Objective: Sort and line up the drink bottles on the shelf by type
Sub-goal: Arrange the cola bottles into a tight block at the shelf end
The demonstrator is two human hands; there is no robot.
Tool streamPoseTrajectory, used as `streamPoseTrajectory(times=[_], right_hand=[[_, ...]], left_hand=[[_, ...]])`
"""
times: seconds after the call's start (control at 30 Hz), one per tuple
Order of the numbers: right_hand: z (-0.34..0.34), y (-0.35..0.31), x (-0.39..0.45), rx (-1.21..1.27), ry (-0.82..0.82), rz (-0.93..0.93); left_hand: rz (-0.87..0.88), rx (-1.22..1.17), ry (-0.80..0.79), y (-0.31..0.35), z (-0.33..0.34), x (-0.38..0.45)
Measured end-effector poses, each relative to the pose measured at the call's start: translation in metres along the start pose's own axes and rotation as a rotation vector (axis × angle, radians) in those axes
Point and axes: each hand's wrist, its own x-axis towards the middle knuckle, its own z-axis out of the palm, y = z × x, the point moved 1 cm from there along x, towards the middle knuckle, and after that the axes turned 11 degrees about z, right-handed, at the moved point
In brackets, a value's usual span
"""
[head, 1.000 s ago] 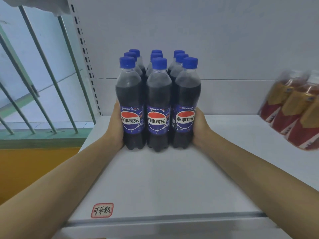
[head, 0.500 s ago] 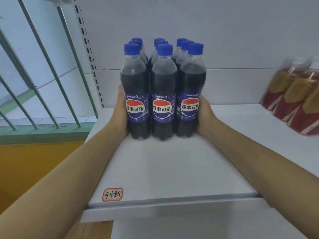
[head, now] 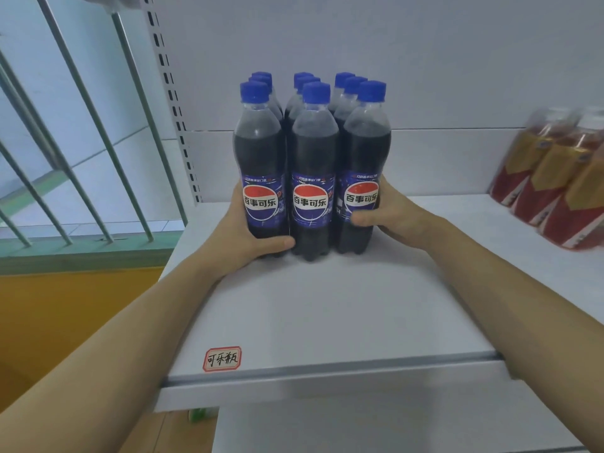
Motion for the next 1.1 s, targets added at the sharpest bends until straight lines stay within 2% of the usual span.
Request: streamPoseTrajectory(times=[0.1, 0.43, 0.63, 0.73, 0.87, 1.1], right_hand=[[0.003, 0.000, 0.000, -0.075, -0.013, -0.019], [0.005, 0.000, 0.002, -0.076, 0.011, 0.014], [0.011, -0.002, -0.008, -0.122, 0.031, 0.007], [0.022, 0.002, -0.024, -0.119, 0.157, -0.035], [0.040, 0.012, -0.031, -0.157, 0.315, -0.120], [0.040, 0.018, -0.025, -0.290, 0.478, -0.062]], left_hand=[[0.030, 0.055, 0.025, 0.002, 0.004, 0.001], [0.051, 0.149, 0.069, 0.005, 0.006, 0.001], [0.012, 0.136, 0.015, 0.003, 0.000, -0.001], [-0.022, 0.174, -0.037, 0.002, -0.001, -0.001], [-0.072, 0.240, 0.026, -0.001, 0.006, 0.000], [-0.074, 0.308, 0.068, 0.003, 0.011, 0.001]])
